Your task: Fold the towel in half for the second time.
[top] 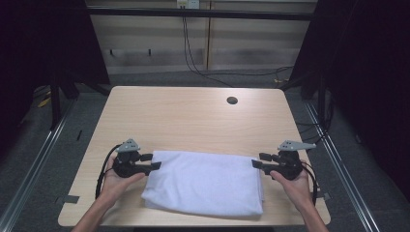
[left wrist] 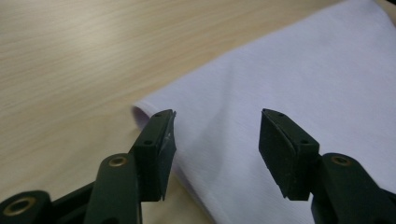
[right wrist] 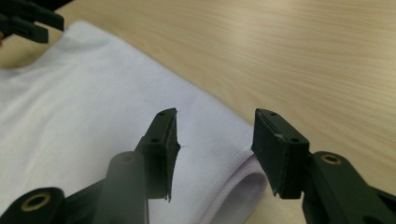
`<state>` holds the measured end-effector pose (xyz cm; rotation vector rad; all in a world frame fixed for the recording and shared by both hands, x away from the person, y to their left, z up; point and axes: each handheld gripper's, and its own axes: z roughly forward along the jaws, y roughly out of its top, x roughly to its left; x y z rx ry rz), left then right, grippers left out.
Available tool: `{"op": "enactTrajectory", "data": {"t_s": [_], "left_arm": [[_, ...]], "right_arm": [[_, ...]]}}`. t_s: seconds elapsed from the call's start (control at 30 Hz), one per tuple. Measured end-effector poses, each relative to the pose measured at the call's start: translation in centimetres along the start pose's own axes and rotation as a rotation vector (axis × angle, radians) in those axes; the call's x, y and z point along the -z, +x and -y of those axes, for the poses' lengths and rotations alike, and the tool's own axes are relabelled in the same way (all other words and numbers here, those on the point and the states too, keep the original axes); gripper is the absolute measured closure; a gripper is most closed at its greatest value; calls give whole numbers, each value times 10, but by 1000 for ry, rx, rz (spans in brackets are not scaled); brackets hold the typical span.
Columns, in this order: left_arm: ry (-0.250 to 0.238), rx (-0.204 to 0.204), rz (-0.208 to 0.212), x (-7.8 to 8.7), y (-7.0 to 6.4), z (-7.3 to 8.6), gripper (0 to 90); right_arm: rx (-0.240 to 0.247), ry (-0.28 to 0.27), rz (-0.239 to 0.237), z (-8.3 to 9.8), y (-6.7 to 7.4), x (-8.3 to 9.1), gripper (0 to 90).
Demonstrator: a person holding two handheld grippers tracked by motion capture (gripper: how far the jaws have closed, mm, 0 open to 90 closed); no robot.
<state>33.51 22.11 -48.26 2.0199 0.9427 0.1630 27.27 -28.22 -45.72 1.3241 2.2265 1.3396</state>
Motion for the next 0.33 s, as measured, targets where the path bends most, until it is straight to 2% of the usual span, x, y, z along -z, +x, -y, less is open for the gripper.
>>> {"op": "enactTrajectory", "data": {"t_s": [0.03,0.07,0.17,0.2,0.23,0.27,0.3,0.33], "left_arm": [[-3,39,-27,0,6,2,416],[-1,57,-45,1,10,4,373],[-36,82,-47,11,16,9,357],[-51,96,-49,14,18,11,349],[-61,111,-62,17,19,14,339],[-67,128,-69,18,21,16,327],[-58,128,-73,19,22,17,322],[-58,128,-73,19,22,17,312]], "right_arm": [[-7,-8,25,1,-4,-1,463],[-9,-5,48,3,-7,-1,441],[-16,15,105,10,-13,-1,371],[-29,19,118,12,-15,0,316],[-41,19,151,14,-17,1,253],[-43,29,172,15,-19,2,264],[-40,45,185,16,-21,4,297],[-46,45,201,19,-23,6,273]]}}
